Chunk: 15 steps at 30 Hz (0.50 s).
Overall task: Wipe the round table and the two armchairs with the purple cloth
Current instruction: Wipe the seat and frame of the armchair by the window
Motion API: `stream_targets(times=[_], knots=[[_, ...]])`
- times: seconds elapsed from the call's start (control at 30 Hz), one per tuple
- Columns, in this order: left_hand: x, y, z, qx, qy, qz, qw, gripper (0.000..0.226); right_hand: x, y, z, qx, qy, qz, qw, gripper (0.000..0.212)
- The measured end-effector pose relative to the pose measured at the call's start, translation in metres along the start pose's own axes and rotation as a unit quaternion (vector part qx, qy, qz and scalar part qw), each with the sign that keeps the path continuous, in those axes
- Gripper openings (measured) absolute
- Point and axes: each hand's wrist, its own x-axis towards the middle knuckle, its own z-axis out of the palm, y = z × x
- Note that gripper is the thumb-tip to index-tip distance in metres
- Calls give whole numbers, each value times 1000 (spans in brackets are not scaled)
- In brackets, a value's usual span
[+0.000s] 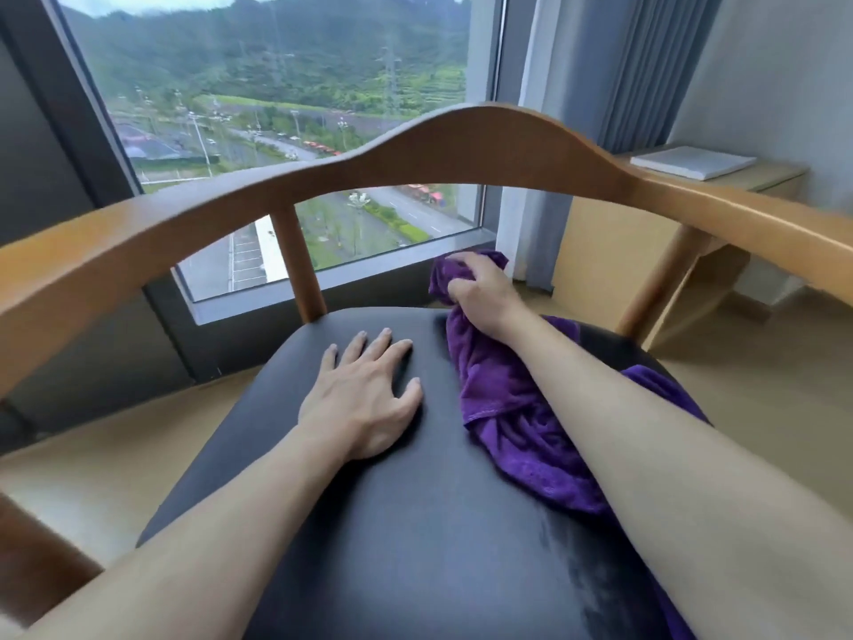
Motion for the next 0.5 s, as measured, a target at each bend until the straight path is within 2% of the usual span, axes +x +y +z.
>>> stream_targets(times=[0.07,0.1,0.3,0.43,0.5], knots=[[0,-1,1,-3,-4,1,1000,68,1,13,27,-206,-113,43,971,73],[1,-1,1,-3,-4,0,1000,68,2,18,36,-253,-124,46,958,74],[-2,-1,-2,-14,-8,-1,1000,63,-14,19,29,-267,-97,-22,958,67],[-2,-1,-3,-15,-9,-3,1000,64,-54,18,22,-251,-120,-59,959,57],[-3,0,-2,-16,-8,-4,1000,66,-66,19,9,-198,-152,-60,966,42]])
